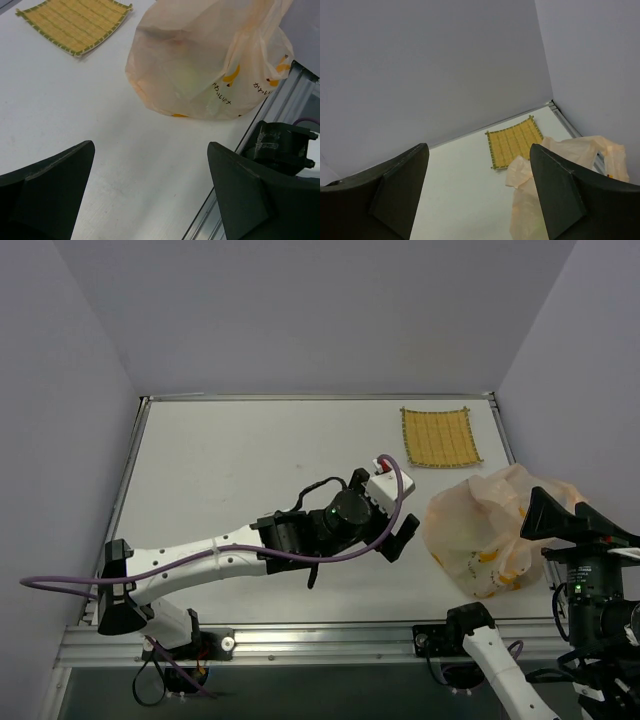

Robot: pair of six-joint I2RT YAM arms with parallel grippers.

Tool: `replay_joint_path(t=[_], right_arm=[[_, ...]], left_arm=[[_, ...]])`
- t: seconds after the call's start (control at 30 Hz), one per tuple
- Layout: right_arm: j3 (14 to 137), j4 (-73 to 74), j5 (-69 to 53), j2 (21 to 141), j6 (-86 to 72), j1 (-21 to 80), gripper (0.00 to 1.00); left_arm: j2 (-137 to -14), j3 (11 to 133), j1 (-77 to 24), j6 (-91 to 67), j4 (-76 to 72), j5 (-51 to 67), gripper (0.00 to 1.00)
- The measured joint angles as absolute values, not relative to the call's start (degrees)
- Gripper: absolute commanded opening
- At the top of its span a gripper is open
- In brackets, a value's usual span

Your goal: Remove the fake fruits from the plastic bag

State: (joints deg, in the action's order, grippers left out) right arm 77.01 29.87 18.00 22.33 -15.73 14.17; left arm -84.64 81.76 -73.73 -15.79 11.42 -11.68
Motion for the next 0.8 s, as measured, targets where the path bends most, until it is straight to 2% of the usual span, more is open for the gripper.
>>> replay_joint_path(t=[0.1, 0.2, 0.23, 0.33, 0.37, 0.6, 0.8], right_arm=[[77.8, 30.7, 18.9, 22.3, -15.3, 14.2, 0.72], [78.5, 31.6, 19.6, 22.3, -14.8, 14.2, 0.56], [78.8, 32.0, 19.7, 22.3, -14.7, 14.2, 0.4], [79.4, 32.8, 20.5, 22.4, -14.4, 14.2, 0.24], [79.4, 33.1, 20.8, 22.5, -14.3, 14.2, 0.11], [77.5, 35.2, 23.8, 23.1, -14.1, 14.2, 0.09], [75.2, 35.7, 24.7, 23.6, -14.5, 14.2, 0.17]], left_arm=[[-85.4, 81.8, -73.8, -16.0, 8.5, -10.2, 0.94], [-86.5, 81.7, -73.8, -16.5, 4.2, -8.0, 0.94], [-86.9, 81.7, -73.8, -16.8, 2.6, -7.0, 0.94], [-88.8, 81.7, -73.9, -18.0, -1.8, -4.1, 0.94], [-89.7, 81.7, -73.9, -18.5, -3.2, -3.3, 0.94], [-100.3, 85.1, -73.9, -23.9, -11.3, 3.1, 0.94], [-110.1, 92.9, -73.9, -27.2, -14.1, 5.9, 0.94]])
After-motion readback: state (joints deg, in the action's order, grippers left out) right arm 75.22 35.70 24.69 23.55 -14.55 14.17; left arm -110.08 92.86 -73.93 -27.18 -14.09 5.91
